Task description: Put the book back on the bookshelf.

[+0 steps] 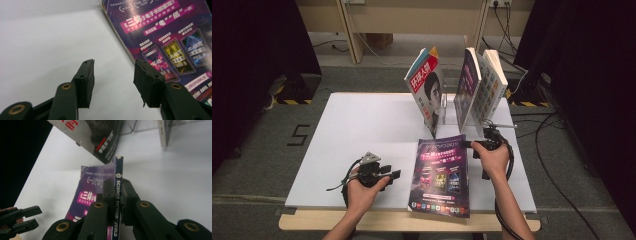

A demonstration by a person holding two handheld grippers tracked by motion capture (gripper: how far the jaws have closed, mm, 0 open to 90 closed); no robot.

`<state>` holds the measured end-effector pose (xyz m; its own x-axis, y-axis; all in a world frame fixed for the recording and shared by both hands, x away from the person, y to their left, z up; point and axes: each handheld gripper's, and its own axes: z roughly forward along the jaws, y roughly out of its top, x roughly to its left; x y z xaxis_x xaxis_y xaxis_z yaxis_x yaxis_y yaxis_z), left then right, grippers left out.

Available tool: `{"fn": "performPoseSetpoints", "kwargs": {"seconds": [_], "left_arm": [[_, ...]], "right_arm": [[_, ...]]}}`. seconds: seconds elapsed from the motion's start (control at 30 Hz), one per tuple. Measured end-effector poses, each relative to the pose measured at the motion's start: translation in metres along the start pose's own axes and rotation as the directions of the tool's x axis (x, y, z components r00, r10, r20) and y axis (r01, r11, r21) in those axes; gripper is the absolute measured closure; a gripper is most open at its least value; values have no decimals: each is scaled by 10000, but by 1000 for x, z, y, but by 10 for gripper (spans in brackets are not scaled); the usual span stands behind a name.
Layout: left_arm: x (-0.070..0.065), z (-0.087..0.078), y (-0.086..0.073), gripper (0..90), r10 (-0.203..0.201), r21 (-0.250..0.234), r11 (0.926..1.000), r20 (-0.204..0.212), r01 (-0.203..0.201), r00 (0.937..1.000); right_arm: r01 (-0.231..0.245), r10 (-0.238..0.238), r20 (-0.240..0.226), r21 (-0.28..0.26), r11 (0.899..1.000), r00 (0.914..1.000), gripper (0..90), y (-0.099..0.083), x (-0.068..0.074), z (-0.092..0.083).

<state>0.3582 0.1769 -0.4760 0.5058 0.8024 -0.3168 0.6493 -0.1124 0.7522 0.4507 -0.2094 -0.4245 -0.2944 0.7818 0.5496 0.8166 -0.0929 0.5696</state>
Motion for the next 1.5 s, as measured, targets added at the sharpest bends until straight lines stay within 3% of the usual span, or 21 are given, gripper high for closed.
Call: {"fn": "performPoseSetpoints", "kwargs": {"seconds": [0.37,0.5,0.67,0.9,1.2,1.37,1.5], "left_arm": [[3,-4,-1,503,114,-57,9999,-141,-115,9998],[3,-5,-2,503,71,-66,10000,-155,-72,9999],[3,-5,-2,503,97,-55,9999,-161,-98,9998],[4,-5,-1,503,154,-36,9999,-125,-154,9998],[4,-6,-1,500,174,-82,9998,-221,-176,9996],[7,-12,-2,488,261,-205,9994,-367,-268,9990],[11,-16,-3,459,461,-305,9984,-708,-483,9964]], "right_arm": [[809,-771,563,-679,9944,9954,846,6,11,-25],[938,-892,725,-628,9936,9934,846,7,16,-27],[987,-956,580,-540,9937,9937,846,8,19,-33],[1243,-1186,580,-1063,9865,9912,846,10,28,-47],[1587,-1429,941,-1908,9687,9853,847,14,41,-68],[1940,-1734,1032,-2448,9500,9794,847,19,50,-75],[2134,-1882,1103,-3043,9284,9759,847,24,59,-83]]}}
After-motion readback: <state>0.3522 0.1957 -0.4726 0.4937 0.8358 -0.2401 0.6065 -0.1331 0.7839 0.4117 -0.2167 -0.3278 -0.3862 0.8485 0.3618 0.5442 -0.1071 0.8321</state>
